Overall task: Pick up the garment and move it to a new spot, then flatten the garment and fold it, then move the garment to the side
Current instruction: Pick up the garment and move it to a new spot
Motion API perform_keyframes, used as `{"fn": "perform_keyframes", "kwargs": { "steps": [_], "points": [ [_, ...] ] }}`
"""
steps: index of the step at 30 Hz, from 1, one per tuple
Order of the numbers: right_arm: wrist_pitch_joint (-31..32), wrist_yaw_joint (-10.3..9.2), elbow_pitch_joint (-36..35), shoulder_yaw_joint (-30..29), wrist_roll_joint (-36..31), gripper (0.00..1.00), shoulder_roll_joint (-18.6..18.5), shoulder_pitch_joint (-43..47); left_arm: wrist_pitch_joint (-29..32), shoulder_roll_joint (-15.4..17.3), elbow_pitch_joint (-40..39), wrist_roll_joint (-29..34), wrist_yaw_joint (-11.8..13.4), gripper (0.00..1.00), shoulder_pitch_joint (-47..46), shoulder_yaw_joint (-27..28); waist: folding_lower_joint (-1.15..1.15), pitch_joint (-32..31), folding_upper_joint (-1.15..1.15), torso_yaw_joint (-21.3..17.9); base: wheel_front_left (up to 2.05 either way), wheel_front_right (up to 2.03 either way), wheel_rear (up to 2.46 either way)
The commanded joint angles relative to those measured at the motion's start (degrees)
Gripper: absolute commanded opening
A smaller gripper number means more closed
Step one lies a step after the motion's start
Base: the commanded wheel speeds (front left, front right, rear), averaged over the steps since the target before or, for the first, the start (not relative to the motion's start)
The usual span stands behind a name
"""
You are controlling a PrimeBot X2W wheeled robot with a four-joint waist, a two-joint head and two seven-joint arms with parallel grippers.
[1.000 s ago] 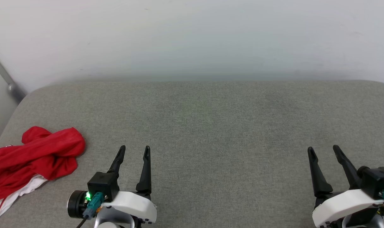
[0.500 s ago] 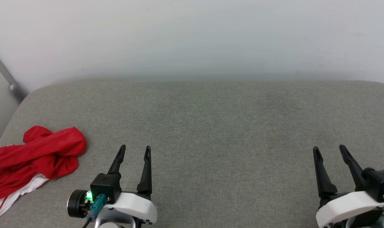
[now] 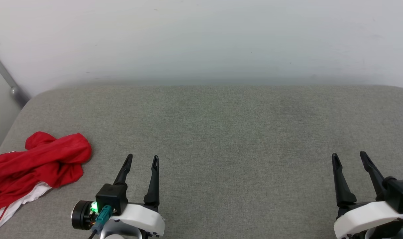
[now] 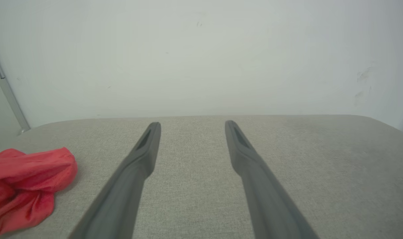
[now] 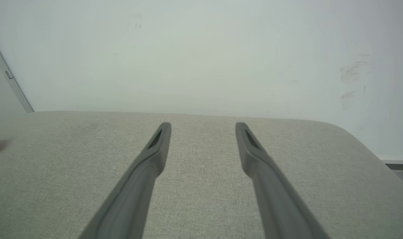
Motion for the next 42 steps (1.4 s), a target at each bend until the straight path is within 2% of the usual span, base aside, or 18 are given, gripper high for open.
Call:
{"fn": "perform_keyframes", "kwargs": {
  "steps": [1,14,19,24,30,42],
  "points": [
    [-0.32,-0.02,0.07,-0.04,0.33,1.00,0.21,0.49,-0.16,-0.05,0.17,0.01,-0.23,1.00,0.02,0.11,0.00,-0.02,0.00,0.00,0.00,0.00,0.00],
    [-0.59,-0.02,0.57,-0.42,0.70,1.00,0.22,0.63,-0.16,-0.27,1.33,-0.64,-0.39,1.00,-0.59,0.50,0.00,-0.01,0.00,0.50,0.00,0.00,0.00],
    [-0.42,-0.02,-0.28,-0.39,-0.30,1.00,0.21,0.70,-0.16,-0.29,1.52,0.09,0.11,1.00,-0.98,0.45,0.00,0.21,0.00,2.36,0.00,0.00,0.00],
    [0.12,-0.02,-1.12,-0.06,-0.65,1.00,0.21,0.86,-0.15,-0.27,1.42,0.55,0.33,1.00,-1.99,1.03,0.00,0.62,0.00,6.96,0.00,0.00,0.00],
    [0.25,-0.02,-1.67,1.01,-0.93,1.00,0.19,0.42,-0.15,-0.29,1.17,-0.66,0.22,1.00,-2.52,2.56,0.00,1.21,0.00,14.34,0.00,0.00,0.00],
    [0.19,-0.02,-0.11,6.48,-0.96,1.00,0.18,-1.79,-0.15,-0.29,1.05,-1.55,0.98,1.00,-1.15,5.63,0.00,2.16,0.00,26.68,0.00,0.00,0.00]
  ]
}}
